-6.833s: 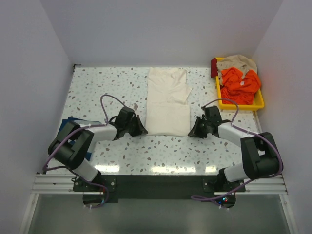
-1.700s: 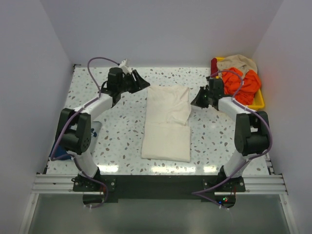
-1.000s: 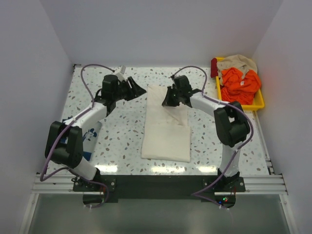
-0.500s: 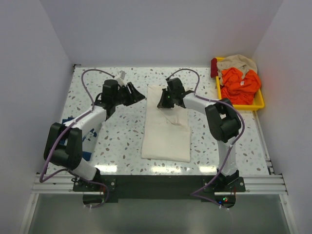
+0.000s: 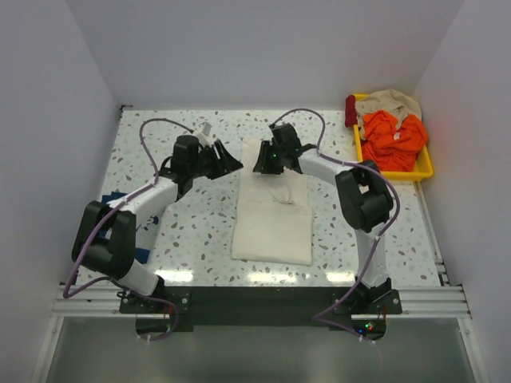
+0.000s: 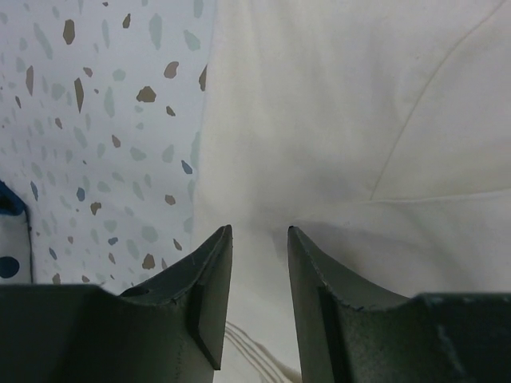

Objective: Fold and stack the t-shirts
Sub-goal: Fold the tshirt

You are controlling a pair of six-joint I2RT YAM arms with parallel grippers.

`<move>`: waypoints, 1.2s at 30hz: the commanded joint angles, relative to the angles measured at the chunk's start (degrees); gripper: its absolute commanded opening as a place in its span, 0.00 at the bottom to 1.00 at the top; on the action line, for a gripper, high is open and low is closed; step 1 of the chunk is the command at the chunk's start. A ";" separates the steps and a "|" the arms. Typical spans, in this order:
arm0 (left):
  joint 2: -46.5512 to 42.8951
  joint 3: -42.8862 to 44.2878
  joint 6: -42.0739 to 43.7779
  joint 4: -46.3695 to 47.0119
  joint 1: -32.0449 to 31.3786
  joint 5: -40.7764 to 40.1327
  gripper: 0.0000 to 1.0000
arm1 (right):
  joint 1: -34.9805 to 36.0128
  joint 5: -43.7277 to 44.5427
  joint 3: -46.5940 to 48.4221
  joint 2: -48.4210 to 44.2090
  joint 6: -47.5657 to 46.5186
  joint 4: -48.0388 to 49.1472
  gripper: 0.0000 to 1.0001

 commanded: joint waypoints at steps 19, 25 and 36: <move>9.17 1.05 -5.58 10.86 -9.62 2.25 0.52 | -8.14 -3.34 -26.80 -25.83 -0.43 1.48 0.15; 17.61 7.64 -7.07 14.99 -10.06 4.71 0.51 | -8.14 -5.54 -29.88 -24.51 0.02 3.87 0.10; 30.08 18.36 -9.09 19.31 -10.59 8.23 0.50 | -8.14 -5.54 -34.88 -22.40 0.45 6.68 0.09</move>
